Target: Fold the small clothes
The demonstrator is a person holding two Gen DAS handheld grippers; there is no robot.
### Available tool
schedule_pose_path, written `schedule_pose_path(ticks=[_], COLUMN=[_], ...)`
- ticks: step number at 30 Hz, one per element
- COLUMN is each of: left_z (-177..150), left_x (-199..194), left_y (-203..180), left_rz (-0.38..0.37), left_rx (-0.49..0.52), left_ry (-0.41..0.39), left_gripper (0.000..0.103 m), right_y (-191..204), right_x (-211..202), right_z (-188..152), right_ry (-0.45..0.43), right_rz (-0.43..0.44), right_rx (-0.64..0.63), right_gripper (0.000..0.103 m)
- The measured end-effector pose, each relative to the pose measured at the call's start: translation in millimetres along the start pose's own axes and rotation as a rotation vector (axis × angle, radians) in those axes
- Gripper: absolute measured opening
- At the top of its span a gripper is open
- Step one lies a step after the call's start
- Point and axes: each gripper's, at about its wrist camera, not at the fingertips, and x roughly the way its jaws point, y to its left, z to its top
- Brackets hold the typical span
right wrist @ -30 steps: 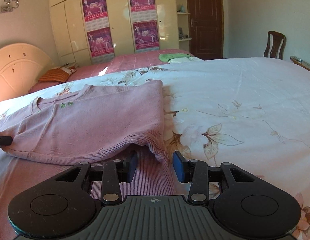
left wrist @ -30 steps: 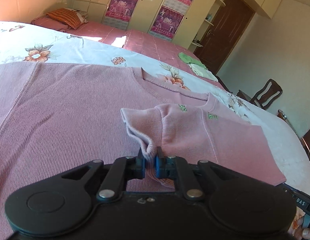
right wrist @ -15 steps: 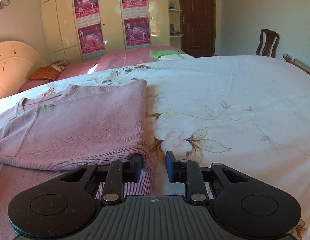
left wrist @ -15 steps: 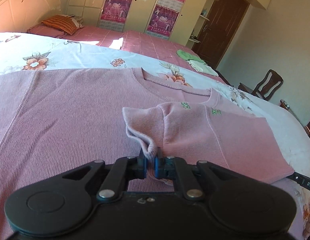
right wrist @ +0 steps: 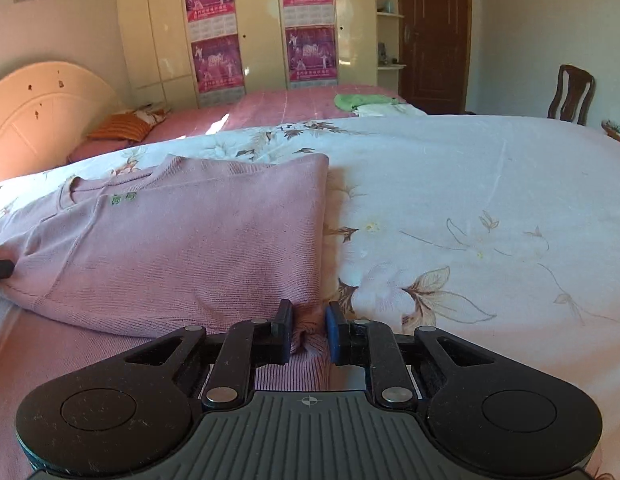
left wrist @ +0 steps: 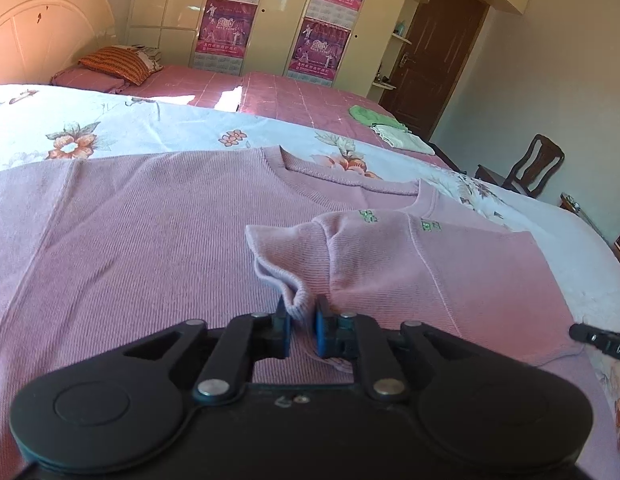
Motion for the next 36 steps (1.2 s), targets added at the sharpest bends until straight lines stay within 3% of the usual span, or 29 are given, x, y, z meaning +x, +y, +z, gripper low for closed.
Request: schedule_pose_path(ticks=[1, 2, 6, 11, 13, 15, 17, 21, 27, 28, 31, 33, 36], left_z=[1.2, 2.6, 15.8, 28.0, 29.3, 29.7, 32.0, 36.0, 33.4, 26.1, -1.1, -15.3, -6.3], left_x=[-1.5, -2.5, 17.1, 36.2, 40.5, 43.3, 45.3, 49.7, 17.6, 7.2, -2.6, -8.1, -16.9], left_y=[0.5, 1.9, 11.1, 8.5, 8.4, 10.6, 12.3, 15.1, 21.2, 19.7, 12.4, 14.3, 12.2], left_rz=[0.019, 0.032, 0.028, 0.074, 0.087, 0.096, 0.098, 0.092, 0.084, 0.059, 0.090, 0.093, 0.114], left_rx=[0.009, 0.015, -0.009, 0.006, 0.018, 0.027, 0.036, 0.047, -0.022, -0.017, 0.057, 0.088, 0.070], left_ry=[-0.011, -0.033, 0.005, 0.001, -0.005, -0.014, -0.012, -0.008, -0.023, -0.025, 0.014, -0.017, -0.013], left_gripper=[0.048, 0.056, 0.036, 0.037, 0.038, 0.039, 0.039, 0.039, 0.035, 0.037, 0.039, 0.040, 0.039], right_y=[-1.7, -3.0, -1.5, 12.5, 15.4, 8.0, -4.0, 4.8, 3.1, 4.0, 7.0, 5.3, 9.4], right_x=[-2.3, -2.6, 20.5, 69.1, 89.5, 113.2, 123.3, 126.1, 93.7, 79.6, 47.5, 28.5, 7.6], right_z=[3.3, 7.7, 34.1, 61.3, 68.5, 72.1, 79.6, 78.2, 66.2, 57.2, 19.9, -1.7, -6.2], right_ry=[-0.026, -0.052, -0.080, -0.059, -0.048, 0.001, 0.007, 0.022, 0.042, 0.035, 0.071, 0.057, 0.049], right_rz=[0.004, 0.003, 0.014, 0.056, 0.042, -0.035, -0.027, -0.053, -0.046, -0.026, -0.015, -0.014, -0.032], right_rx=[0.010, 0.009, -0.008, -0.068, -0.090, -0.087, -0.032, -0.119, -0.102, -0.099, -0.116, -0.099, -0.077], right_gripper=[0.017, 0.017, 0.017, 0.017, 0.017, 0.017, 0.017, 0.017, 0.017, 0.017, 0.017, 0.017, 0.017])
